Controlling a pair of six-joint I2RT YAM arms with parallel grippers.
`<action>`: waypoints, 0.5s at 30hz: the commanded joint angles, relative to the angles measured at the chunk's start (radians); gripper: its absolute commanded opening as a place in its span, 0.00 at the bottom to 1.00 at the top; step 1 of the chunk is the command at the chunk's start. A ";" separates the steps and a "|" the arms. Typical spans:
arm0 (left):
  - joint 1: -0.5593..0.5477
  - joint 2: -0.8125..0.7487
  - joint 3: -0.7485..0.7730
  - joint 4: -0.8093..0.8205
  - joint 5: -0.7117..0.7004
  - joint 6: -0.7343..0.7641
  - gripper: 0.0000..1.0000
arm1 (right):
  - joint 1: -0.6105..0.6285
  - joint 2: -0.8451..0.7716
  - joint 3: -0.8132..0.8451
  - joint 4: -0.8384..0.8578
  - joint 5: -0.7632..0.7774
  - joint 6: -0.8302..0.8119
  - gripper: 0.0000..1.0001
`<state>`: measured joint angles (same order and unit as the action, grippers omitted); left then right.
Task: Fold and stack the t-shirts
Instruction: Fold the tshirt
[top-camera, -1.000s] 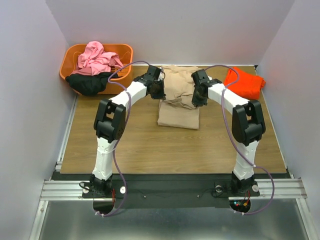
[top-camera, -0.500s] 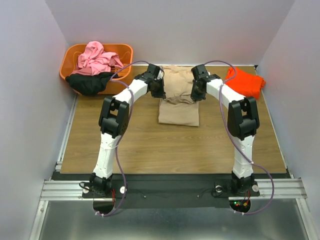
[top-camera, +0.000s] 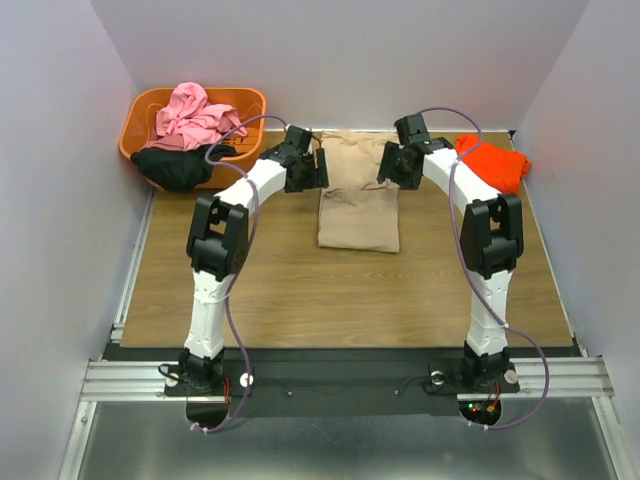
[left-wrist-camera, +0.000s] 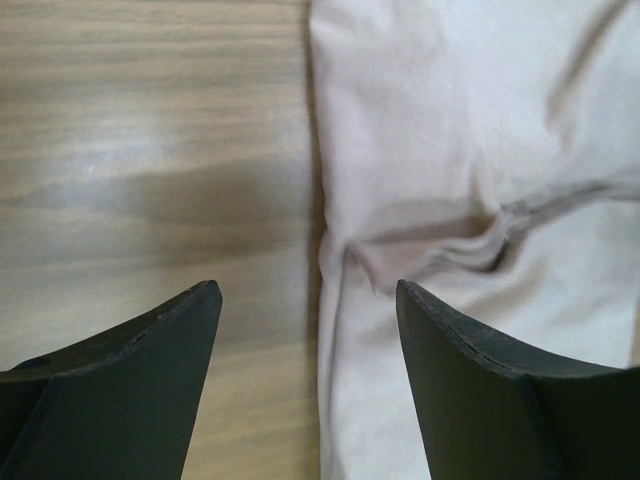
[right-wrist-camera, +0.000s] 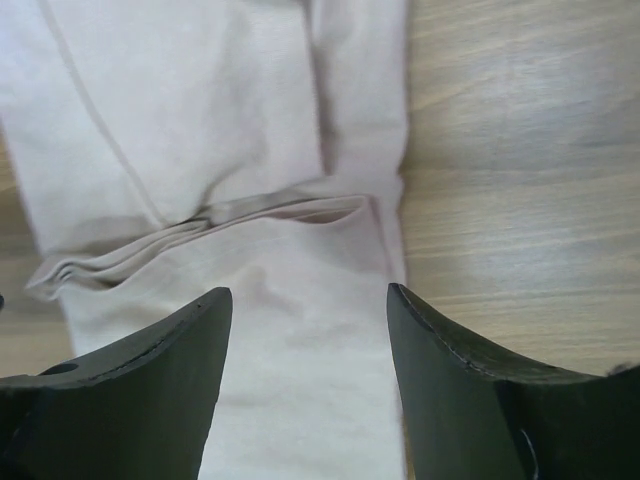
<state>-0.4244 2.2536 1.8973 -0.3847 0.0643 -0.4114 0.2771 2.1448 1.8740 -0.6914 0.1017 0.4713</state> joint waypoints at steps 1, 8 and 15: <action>-0.027 -0.206 -0.121 0.159 0.040 0.049 0.82 | 0.005 -0.049 0.031 0.020 -0.143 -0.030 0.69; -0.048 -0.264 -0.344 0.207 0.111 0.046 0.82 | 0.004 -0.065 -0.053 -0.003 -0.223 -0.019 0.68; -0.054 -0.333 -0.486 0.224 0.091 0.036 0.82 | 0.005 -0.207 -0.283 -0.002 -0.203 -0.007 0.68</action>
<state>-0.4820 2.0102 1.4513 -0.1814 0.1562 -0.3820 0.2775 2.0491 1.6737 -0.6960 -0.0956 0.4603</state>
